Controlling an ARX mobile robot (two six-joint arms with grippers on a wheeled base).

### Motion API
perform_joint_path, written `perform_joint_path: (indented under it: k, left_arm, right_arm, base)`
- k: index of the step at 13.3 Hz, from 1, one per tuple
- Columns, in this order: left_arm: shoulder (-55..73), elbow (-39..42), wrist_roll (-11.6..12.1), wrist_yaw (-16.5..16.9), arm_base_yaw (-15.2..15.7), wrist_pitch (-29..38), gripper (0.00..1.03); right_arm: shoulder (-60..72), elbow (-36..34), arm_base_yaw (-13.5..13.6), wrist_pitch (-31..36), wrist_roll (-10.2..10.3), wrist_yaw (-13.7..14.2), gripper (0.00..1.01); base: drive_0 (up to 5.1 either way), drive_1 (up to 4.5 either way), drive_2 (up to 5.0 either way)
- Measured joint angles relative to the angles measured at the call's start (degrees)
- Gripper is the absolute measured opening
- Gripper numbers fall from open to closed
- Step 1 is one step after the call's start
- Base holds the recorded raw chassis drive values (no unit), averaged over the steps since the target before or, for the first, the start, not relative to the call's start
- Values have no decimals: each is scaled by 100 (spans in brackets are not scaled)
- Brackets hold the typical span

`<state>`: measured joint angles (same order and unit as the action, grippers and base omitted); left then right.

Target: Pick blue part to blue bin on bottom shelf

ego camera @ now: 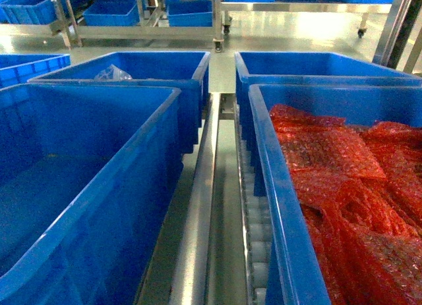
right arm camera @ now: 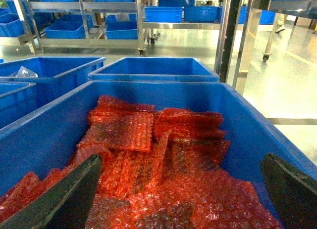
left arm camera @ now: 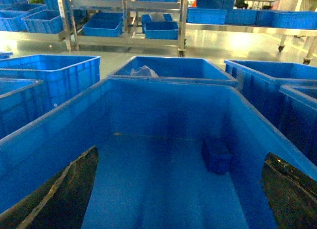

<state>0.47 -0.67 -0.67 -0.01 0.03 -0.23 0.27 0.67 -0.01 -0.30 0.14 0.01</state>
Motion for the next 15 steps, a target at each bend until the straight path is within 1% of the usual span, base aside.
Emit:
perform_joint_path:
  k: [15]
  left_arm:
    - [0, 0, 4, 0, 0, 0, 98]
  right_arm:
    - [0, 0, 0, 0, 0, 0, 98]
  base:
    - [0, 0, 0]
